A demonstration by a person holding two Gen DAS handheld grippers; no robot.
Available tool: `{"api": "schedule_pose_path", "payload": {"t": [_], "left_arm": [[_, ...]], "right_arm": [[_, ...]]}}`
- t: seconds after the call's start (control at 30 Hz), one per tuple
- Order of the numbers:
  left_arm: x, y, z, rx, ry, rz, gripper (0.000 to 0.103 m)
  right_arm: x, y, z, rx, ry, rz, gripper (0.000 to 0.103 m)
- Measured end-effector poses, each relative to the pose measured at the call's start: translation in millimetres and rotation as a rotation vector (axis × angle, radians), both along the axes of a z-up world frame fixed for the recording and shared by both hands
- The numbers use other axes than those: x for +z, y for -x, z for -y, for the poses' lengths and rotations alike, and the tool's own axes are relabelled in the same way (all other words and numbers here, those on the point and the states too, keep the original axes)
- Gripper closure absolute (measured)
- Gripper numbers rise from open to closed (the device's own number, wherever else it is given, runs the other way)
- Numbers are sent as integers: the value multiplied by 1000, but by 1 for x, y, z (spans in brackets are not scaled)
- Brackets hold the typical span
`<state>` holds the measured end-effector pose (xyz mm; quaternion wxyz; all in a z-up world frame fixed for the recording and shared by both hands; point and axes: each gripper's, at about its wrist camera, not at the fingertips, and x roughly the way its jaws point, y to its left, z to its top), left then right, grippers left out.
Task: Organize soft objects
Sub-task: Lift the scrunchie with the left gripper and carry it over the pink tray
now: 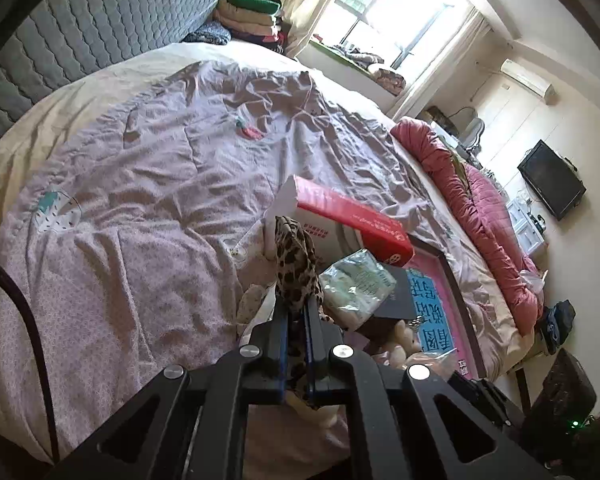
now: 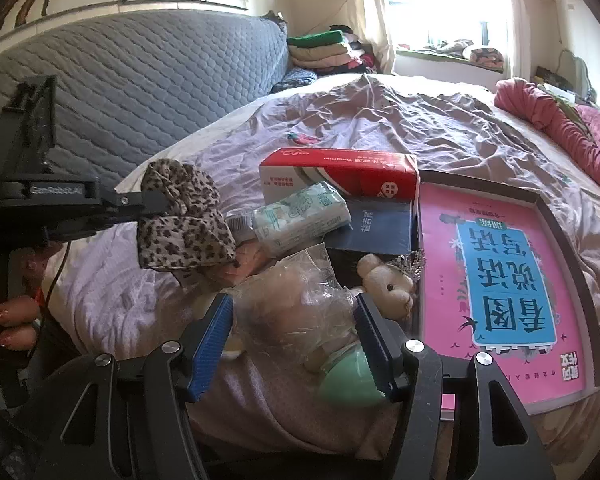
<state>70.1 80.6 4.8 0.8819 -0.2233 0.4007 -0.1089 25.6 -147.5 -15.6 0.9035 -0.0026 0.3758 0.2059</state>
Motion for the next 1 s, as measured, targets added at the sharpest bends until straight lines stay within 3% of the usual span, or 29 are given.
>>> {"api": "schedule_pose_path", "payload": {"t": [0.47, 1.0], "left_arm": [[19, 20, 33, -95, -17, 28, 96], [50, 25, 84, -178, -44, 86, 96]], "right_arm": [[12, 8, 14, -41, -55, 49, 39], [29, 18, 67, -193, -120, 86, 39]]}}
